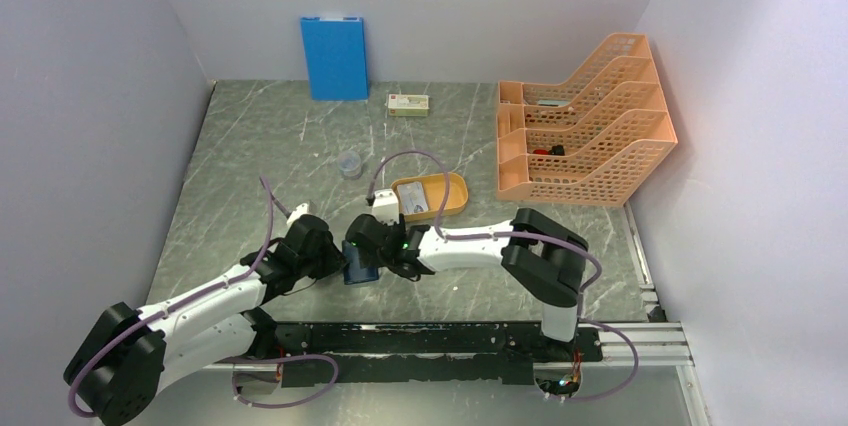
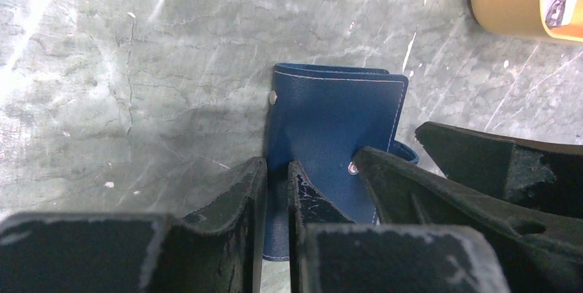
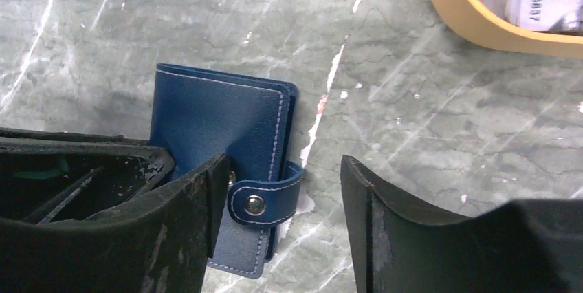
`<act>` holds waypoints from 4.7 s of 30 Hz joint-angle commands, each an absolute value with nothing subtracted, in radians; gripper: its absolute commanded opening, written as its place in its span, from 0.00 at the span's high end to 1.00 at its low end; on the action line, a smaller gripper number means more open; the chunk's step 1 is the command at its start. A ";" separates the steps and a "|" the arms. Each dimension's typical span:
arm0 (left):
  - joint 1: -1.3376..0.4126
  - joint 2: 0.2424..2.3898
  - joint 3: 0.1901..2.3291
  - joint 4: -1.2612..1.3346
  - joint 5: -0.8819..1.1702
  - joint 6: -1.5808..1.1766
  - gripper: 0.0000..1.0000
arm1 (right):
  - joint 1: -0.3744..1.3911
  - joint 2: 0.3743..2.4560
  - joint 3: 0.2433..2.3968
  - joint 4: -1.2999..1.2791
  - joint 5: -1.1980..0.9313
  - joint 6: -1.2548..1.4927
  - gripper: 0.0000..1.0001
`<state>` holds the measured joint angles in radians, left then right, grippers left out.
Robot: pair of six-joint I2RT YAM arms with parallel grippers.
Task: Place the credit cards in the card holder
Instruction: Open the card holder at the center of the board, then turn over the card slot in the card holder.
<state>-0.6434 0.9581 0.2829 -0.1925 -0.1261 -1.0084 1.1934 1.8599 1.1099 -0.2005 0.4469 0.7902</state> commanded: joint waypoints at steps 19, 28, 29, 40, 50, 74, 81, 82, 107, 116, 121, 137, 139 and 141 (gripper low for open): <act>-0.647 0.974 0.257 -0.350 -0.126 -0.960 0.95 | 1.149 1.715 0.935 -0.136 0.436 0.816 1.00; -0.649 0.865 0.252 -0.265 0.053 -0.868 0.90 | 1.150 1.463 0.728 -0.030 0.326 0.740 1.00; -0.650 0.850 0.243 -0.249 0.077 -0.864 0.87 | 1.150 1.434 0.708 -0.034 0.321 0.740 1.00; -0.672 0.761 0.228 -0.149 0.207 -0.849 0.31 | 1.150 1.202 0.566 -0.084 0.283 0.773 1.00; -0.813 0.840 0.316 -0.057 0.155 -0.872 0.10 | 1.151 1.149 0.591 -0.061 0.223 0.752 1.00; -0.888 1.122 0.438 -0.067 0.061 -0.792 0.34 | 1.150 1.105 0.608 -0.027 0.178 0.723 1.00; -0.889 1.131 0.426 -0.080 0.035 -0.791 0.57 | 1.151 1.086 0.603 -0.033 0.183 0.723 1.00; -0.889 1.129 0.425 -0.087 0.030 -0.788 0.60 | 1.150 1.085 0.602 -0.042 0.191 0.722 1.00; -0.890 0.893 0.550 -0.225 0.003 -0.787 0.18 | 1.147 1.075 0.646 -0.153 0.287 0.685 1.00; -0.908 1.057 0.552 -0.131 0.040 -0.773 0.20 | 1.147 1.070 0.639 -0.153 0.285 0.685 1.00; -0.929 1.118 0.552 -0.100 0.036 -0.768 0.22 | 1.145 1.061 0.627 -0.152 0.287 0.690 1.00; -0.950 1.115 0.560 -0.143 -0.037 -0.756 0.23 | 1.143 1.062 0.620 -0.144 0.284 0.695 1.00; -0.950 1.113 0.561 -0.151 -0.047 -0.753 0.22 | 1.144 1.063 0.620 -0.144 0.283 0.695 1.00; -0.951 1.120 0.561 -0.160 -0.055 -0.752 0.23 | 1.143 1.062 0.619 -0.143 0.283 0.696 1.00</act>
<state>-0.9443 1.1271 0.5453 -0.1493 -0.0128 -0.7689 1.1511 1.0813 0.6224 -0.1684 0.2798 0.6949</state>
